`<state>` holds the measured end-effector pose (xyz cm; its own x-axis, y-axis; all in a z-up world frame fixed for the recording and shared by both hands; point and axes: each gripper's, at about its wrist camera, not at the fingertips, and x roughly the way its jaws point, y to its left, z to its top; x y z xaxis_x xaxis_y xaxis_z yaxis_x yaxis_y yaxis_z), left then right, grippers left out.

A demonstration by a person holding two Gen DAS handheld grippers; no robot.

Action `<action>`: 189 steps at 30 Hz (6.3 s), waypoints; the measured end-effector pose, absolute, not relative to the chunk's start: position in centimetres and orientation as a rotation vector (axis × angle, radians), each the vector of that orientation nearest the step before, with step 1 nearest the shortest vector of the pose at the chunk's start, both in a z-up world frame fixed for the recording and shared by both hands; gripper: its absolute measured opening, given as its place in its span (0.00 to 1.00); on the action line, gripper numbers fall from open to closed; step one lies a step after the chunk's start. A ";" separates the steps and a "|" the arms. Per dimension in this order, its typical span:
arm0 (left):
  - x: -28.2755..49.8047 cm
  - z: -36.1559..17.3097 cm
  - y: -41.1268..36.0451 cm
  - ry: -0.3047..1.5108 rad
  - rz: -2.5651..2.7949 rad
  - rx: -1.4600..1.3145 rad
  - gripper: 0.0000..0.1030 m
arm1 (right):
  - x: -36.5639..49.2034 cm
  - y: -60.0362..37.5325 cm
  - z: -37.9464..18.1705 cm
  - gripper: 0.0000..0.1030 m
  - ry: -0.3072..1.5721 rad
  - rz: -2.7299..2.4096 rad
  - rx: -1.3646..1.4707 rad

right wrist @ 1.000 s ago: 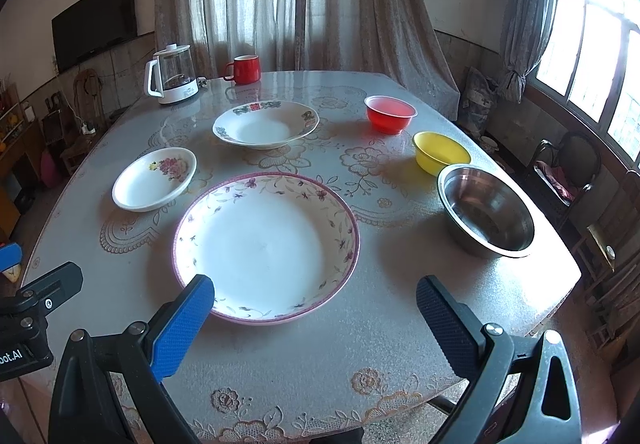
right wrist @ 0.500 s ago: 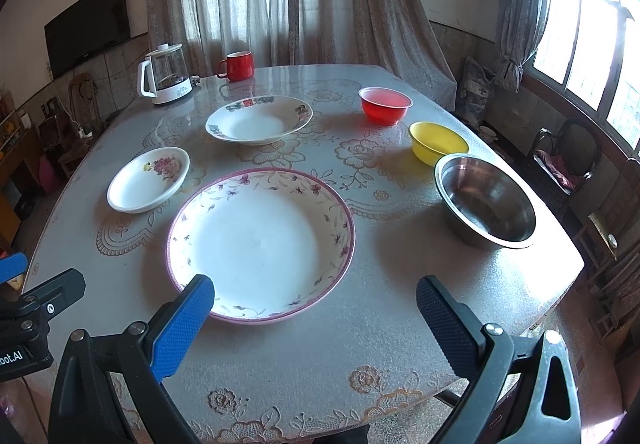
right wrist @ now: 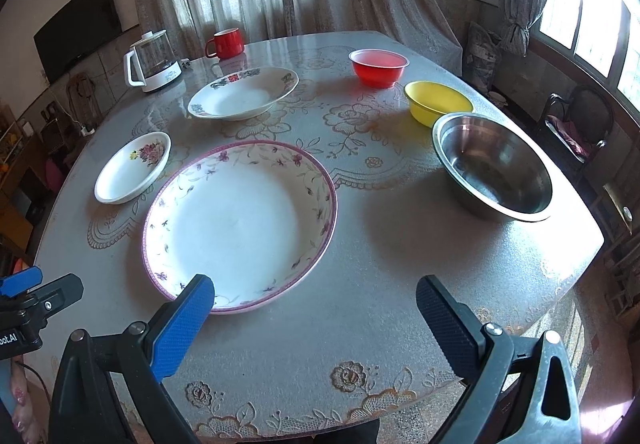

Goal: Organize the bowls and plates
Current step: 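Move the right gripper over the large purple-floral plate toward the red-lettered plate, then grasp the rim of the red-lettered white plate with the right gripper and lift, then carry the red-lettered plate with the right gripper toward the large purple-floral plate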

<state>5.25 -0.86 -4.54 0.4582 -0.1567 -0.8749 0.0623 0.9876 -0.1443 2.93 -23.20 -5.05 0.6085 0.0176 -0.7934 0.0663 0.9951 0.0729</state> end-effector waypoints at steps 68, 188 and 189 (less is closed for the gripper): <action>15.5 -11.4 -5.9 1.060 -0.134 -0.004 0.32 | 19.0 -25.3 -12.5 0.18 1.143 0.344 -0.017; 37.0 -9.2 -7.5 1.106 -0.176 -0.033 0.35 | 38.2 -27.4 -12.5 0.18 1.119 0.437 0.275; 36.7 -9.0 -7.4 1.096 -0.179 -0.042 0.35 | 38.1 -27.4 -12.3 0.18 1.113 0.439 0.271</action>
